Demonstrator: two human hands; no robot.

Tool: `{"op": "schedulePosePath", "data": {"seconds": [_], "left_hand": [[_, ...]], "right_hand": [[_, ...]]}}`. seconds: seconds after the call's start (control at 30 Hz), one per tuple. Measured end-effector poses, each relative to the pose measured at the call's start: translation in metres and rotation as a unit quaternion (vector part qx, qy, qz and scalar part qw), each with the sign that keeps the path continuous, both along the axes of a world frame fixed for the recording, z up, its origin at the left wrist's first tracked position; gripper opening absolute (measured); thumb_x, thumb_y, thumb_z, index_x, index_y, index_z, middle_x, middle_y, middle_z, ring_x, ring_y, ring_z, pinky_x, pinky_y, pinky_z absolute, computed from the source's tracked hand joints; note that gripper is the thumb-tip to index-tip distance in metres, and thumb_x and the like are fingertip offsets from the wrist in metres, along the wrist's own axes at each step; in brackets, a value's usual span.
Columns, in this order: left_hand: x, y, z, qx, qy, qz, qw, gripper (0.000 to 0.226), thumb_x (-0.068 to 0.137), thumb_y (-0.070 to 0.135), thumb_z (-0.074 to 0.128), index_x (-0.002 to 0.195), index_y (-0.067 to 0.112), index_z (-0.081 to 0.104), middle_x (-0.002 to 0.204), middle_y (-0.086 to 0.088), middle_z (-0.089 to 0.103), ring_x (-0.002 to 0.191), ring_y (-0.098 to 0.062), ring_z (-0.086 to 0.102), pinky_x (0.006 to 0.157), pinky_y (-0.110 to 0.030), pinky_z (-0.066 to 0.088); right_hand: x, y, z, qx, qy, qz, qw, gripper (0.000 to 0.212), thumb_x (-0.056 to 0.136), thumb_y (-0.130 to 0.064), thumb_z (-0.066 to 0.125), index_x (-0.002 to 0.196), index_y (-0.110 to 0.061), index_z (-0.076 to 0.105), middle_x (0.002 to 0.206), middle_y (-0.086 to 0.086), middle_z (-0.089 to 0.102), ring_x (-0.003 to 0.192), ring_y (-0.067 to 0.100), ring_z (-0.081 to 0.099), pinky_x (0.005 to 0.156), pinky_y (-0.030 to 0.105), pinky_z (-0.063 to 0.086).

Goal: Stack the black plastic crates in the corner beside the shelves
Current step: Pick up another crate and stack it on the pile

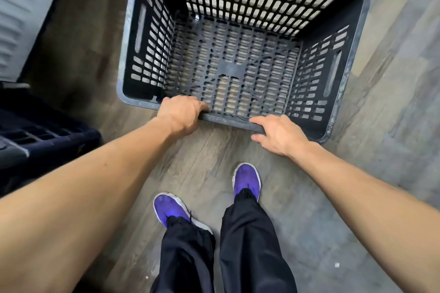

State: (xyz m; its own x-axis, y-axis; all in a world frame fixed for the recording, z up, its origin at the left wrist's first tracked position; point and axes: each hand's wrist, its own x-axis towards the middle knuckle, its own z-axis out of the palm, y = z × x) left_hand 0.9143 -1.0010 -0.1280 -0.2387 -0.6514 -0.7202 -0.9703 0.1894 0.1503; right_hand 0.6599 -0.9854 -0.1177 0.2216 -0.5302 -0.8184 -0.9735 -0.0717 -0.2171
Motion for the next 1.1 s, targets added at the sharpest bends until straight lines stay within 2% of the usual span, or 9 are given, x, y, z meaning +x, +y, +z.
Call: {"op": "schedulePosePath", "data": {"seconds": [0.1,0.23,0.33,0.47,0.53,0.63,0.73,0.97,1.1], "left_hand": [[0.005,-0.005,-0.008,-0.016,-0.007,-0.036,0.999,0.045,0.093,0.027,0.053,0.133,0.047,0.048,0.123,0.004,0.064,0.109,-0.025,0.062,0.085,-0.037,0.05],[0.005,0.004,-0.002,-0.038,-0.017,-0.037,0.998,0.046,0.096,0.027,0.049,0.137,0.048,0.045,0.12,0.001,0.068,0.105,-0.027,0.065,0.084,-0.037,0.052],[0.003,0.006,0.016,-0.051,-0.016,-0.024,0.998,0.042,0.097,0.024,0.048,0.133,0.044,0.052,0.114,-0.003,0.07,0.1,-0.029,0.067,0.082,-0.037,0.053],[-0.004,0.003,0.053,-0.078,-0.022,-0.047,0.996,0.031,0.095,0.02,0.044,0.119,0.033,0.06,0.102,-0.005,0.071,0.092,-0.031,0.067,0.073,-0.036,0.048],[-0.005,0.001,0.075,-0.083,-0.027,-0.057,0.995,0.023,0.096,0.028,0.046,0.114,0.027,0.06,0.101,-0.007,0.071,0.093,-0.032,0.067,0.075,-0.037,0.048],[-0.006,0.0,0.109,-0.081,-0.02,-0.056,0.995,0.027,0.096,0.044,0.049,0.111,0.023,0.058,0.101,-0.007,0.07,0.093,-0.032,0.066,0.074,-0.037,0.047],[-0.008,0.002,0.14,-0.068,-0.008,-0.041,0.997,0.038,0.095,0.055,0.047,0.11,0.021,0.056,0.102,-0.006,0.068,0.094,-0.031,0.065,0.069,-0.035,0.04],[-0.005,0.052,0.2,-0.064,0.016,0.008,0.998,0.039,0.093,0.058,0.048,0.106,0.022,0.055,0.098,-0.003,0.07,0.091,-0.027,0.066,0.073,-0.037,0.047],[-0.005,0.073,0.248,-0.073,0.008,0.03,0.997,0.042,0.093,0.06,0.046,0.112,0.022,0.054,0.099,-0.003,0.07,0.094,-0.029,0.065,0.075,-0.037,0.046]], "right_hand": [[0.0,-0.001,-0.007,-0.012,-0.004,0.001,1.0,0.043,0.094,-0.048,0.05,0.135,-0.041,0.043,0.13,0.001,0.058,0.117,0.033,0.046,0.095,0.044,0.045],[0.002,0.007,0.002,-0.045,0.005,0.026,0.999,0.045,0.097,-0.028,0.045,0.142,-0.033,0.04,0.13,0.003,0.06,0.118,0.034,0.047,0.093,0.042,0.043],[0.0,0.006,0.02,-0.062,0.01,0.025,0.998,0.045,0.096,-0.024,0.045,0.141,-0.034,0.043,0.128,0.003,0.062,0.12,0.031,0.049,0.094,0.04,0.043],[-0.008,-0.007,0.059,-0.073,0.008,0.02,0.997,0.027,0.095,-0.031,0.047,0.119,-0.038,0.058,0.113,0.001,0.067,0.107,0.029,0.058,0.083,0.038,0.044],[-0.01,-0.02,0.081,-0.062,0.018,0.044,0.997,0.019,0.093,-0.037,0.053,0.109,-0.036,0.062,0.106,0.001,0.068,0.103,0.029,0.059,0.082,0.037,0.046],[-0.01,-0.04,0.114,-0.048,0.034,0.086,0.995,0.024,0.087,-0.048,0.062,0.104,-0.031,0.066,0.1,0.002,0.067,0.102,0.027,0.061,0.078,0.034,0.045],[-0.01,-0.05,0.138,-0.072,0.046,0.123,0.989,0.028,0.088,-0.048,0.061,0.103,-0.025,0.067,0.099,0.005,0.067,0.1,0.029,0.061,0.074,0.034,0.043],[-0.01,-0.029,0.205,-0.112,0.033,0.208,0.971,0.022,0.089,-0.041,0.053,0.094,-0.023,0.064,0.093,0.002,0.067,0.088,0.026,0.062,0.076,0.034,0.046],[-0.006,-0.021,0.252,-0.107,0.027,0.221,0.969,0.032,0.087,-0.054,0.053,0.092,-0.024,0.065,0.09,0.0,0.068,0.086,0.024,0.063,0.078,0.034,0.05]]}}
